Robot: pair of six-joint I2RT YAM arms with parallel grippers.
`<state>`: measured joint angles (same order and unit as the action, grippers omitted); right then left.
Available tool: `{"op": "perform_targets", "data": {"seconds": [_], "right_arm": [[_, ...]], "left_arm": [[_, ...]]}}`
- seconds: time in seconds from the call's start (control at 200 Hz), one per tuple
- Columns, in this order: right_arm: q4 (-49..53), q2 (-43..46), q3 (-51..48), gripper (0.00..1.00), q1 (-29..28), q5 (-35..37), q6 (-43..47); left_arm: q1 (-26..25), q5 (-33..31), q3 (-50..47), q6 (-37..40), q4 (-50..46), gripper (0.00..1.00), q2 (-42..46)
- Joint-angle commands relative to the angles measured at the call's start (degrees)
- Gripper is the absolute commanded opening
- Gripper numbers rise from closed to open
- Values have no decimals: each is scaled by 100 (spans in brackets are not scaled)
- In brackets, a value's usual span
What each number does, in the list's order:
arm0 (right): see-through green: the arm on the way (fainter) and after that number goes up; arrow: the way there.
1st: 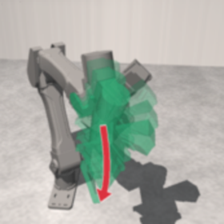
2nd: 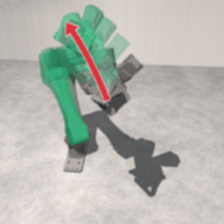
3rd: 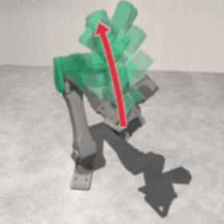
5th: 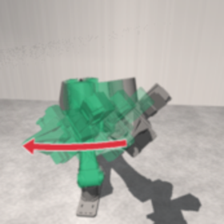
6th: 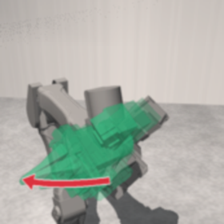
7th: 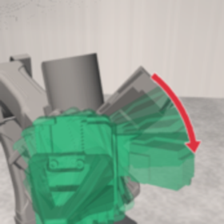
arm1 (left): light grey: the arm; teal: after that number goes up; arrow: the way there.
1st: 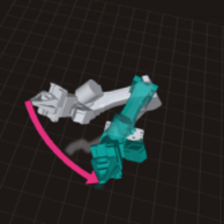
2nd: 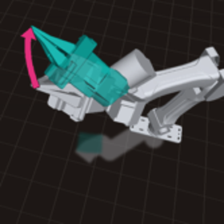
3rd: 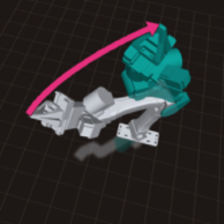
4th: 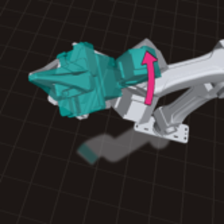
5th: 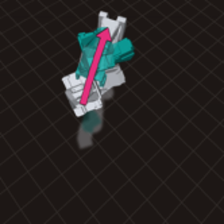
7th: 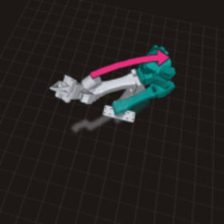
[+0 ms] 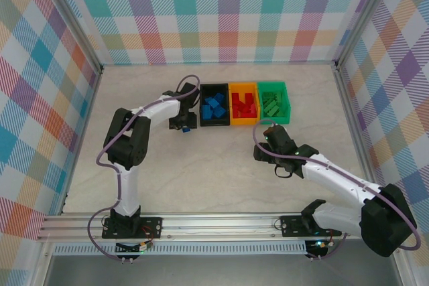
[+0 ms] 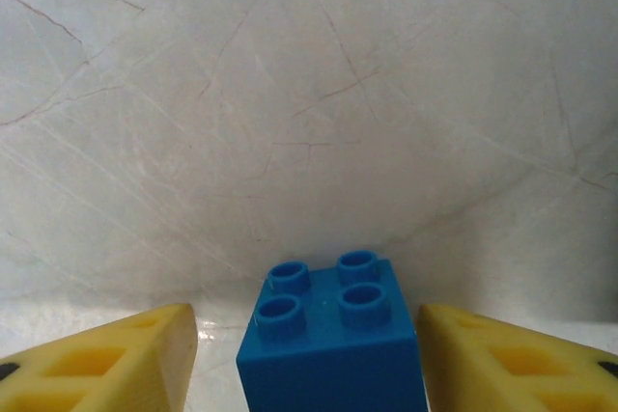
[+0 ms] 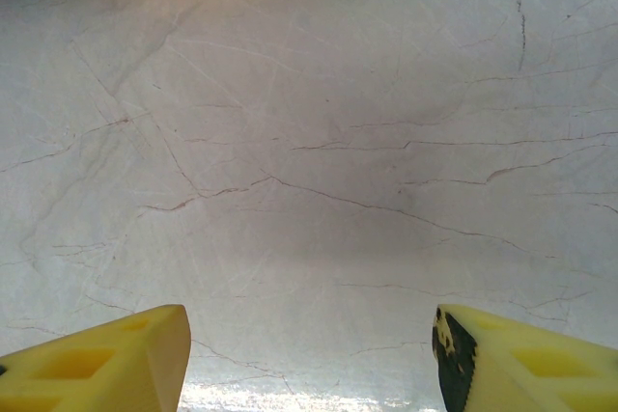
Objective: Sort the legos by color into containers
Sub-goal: Pick up the lego from the center of the table, then place the lego in the container.
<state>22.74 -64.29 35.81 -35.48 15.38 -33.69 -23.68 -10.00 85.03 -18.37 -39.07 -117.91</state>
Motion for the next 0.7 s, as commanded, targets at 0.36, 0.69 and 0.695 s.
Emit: {"op": "perform_targets", "data": {"seconds": [0.36,0.69,0.695], "right_arm": [[-187,-237,142,68,-24,-111,-74],[-459,-639,274,68,-29,-322,-107],[-461,-642,285,68,-29,-323,-100]], "left_arm": [[57,534,-149,6,98,22,670],[-209,1195,-23,-181,694,23,2000],[-217,1203,-23,-181,705,23,2009]]}}
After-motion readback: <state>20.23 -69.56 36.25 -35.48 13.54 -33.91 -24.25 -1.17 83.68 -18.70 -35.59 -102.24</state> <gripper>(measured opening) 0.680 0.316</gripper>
